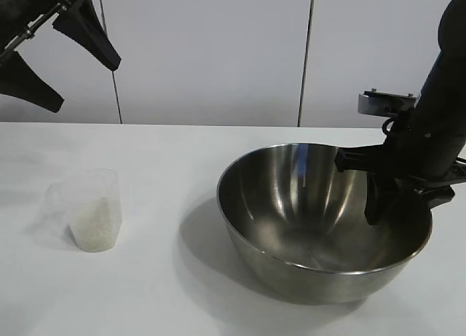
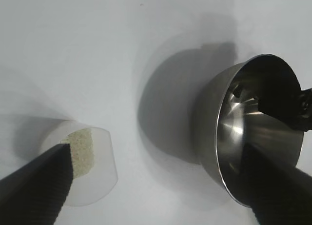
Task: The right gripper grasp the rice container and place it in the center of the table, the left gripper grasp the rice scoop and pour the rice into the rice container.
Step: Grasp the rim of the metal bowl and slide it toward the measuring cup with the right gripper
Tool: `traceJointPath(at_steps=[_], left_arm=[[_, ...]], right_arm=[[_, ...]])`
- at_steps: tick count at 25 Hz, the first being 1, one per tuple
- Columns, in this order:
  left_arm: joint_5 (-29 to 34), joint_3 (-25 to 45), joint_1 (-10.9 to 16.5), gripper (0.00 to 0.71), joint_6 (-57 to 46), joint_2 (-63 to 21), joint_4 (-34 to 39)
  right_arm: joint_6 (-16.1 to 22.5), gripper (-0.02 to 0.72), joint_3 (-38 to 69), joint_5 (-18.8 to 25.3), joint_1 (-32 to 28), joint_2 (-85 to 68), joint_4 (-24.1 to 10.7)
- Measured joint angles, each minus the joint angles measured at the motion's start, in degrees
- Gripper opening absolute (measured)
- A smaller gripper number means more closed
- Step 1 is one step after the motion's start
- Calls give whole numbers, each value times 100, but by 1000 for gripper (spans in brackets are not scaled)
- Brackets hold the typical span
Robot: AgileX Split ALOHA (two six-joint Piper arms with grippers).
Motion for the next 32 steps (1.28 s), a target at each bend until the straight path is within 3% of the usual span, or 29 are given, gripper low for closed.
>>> traceJointPath(at_steps=[4,7,12,19,23,32], left_arm=[[0,0,0,665,0,0,0],[0,0,0,665,0,0,0],[0,0,0,665,0,0,0],[-10,0,0,665,0,0,0],[-21,0,0,665,0,0,0],[-104,0,0,665,0,0,0]], right_arm=[[-32,52,0,6,0,0,83],[-62,22,0,-31,10,0,226],[-450,10,0,36,-2,-5,595],[-1193,11,12,163,-150,-369,1417],[-1432,11,12,157,-124,-497,1887],[-1465,11,-281,15,577,-178,1982]])
